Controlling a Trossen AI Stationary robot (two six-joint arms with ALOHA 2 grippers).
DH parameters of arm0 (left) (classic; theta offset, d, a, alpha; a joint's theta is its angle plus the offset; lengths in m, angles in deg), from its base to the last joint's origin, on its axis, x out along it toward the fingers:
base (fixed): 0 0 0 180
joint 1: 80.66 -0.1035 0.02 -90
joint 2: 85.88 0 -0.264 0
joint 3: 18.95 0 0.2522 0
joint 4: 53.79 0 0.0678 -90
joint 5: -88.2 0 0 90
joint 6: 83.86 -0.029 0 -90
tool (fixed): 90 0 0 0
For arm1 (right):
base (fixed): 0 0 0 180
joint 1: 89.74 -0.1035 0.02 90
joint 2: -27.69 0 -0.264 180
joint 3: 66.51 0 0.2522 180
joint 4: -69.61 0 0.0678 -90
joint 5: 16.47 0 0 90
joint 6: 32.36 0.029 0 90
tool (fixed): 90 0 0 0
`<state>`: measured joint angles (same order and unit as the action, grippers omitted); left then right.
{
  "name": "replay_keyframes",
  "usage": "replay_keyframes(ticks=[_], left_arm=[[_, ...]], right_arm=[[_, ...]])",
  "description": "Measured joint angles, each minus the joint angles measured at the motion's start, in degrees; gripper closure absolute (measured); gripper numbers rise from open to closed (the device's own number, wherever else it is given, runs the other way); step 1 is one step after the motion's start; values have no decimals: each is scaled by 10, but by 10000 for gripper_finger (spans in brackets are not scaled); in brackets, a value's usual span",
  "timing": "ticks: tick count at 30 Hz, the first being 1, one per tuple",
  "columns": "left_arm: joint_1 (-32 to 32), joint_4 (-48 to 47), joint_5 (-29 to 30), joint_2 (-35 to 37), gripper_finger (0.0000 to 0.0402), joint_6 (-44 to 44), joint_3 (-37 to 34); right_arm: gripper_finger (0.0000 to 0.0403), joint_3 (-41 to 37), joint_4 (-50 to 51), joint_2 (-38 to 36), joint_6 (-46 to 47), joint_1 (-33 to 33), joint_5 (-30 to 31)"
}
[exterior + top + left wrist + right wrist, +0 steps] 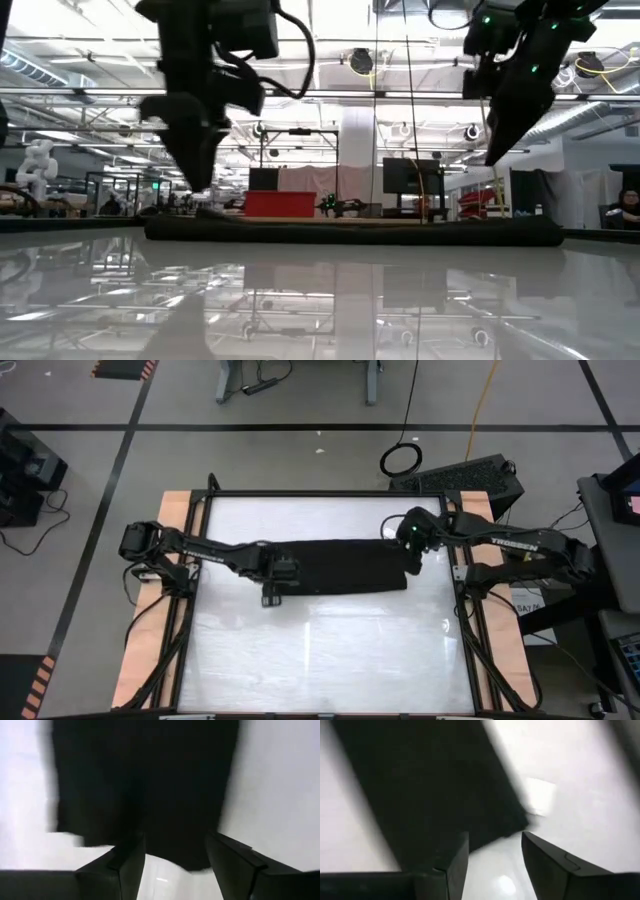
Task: Roll towel
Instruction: Roll the towel
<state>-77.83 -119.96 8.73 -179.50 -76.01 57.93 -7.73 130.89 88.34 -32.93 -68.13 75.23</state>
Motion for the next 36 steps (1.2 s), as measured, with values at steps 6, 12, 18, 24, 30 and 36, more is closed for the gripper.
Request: replay_keyframes(ticks=[6,12,18,24,30,36], left_arm=[[29,0,-34,0,216,-3,-24],[26,8,-41,0,245,7,-38],[25,11,-48,0,257,7,-55],[24,34,-60,0,258,-3,-56],[15,35,-63,0,258,-8,-56],[2,40,-75,0,258,-19,-59]], right_arm=[[248,-29,-21,-32,-16,-40,-128],[277,-28,-25,-17,-17,-70,-130],[291,-28,-25,11,-16,-91,-130],[283,-28,-25,53,-16,-105,-130],[275,-28,-25,104,-15,-109,-123],[275,-28,-25,159,-16,-109,-123]])
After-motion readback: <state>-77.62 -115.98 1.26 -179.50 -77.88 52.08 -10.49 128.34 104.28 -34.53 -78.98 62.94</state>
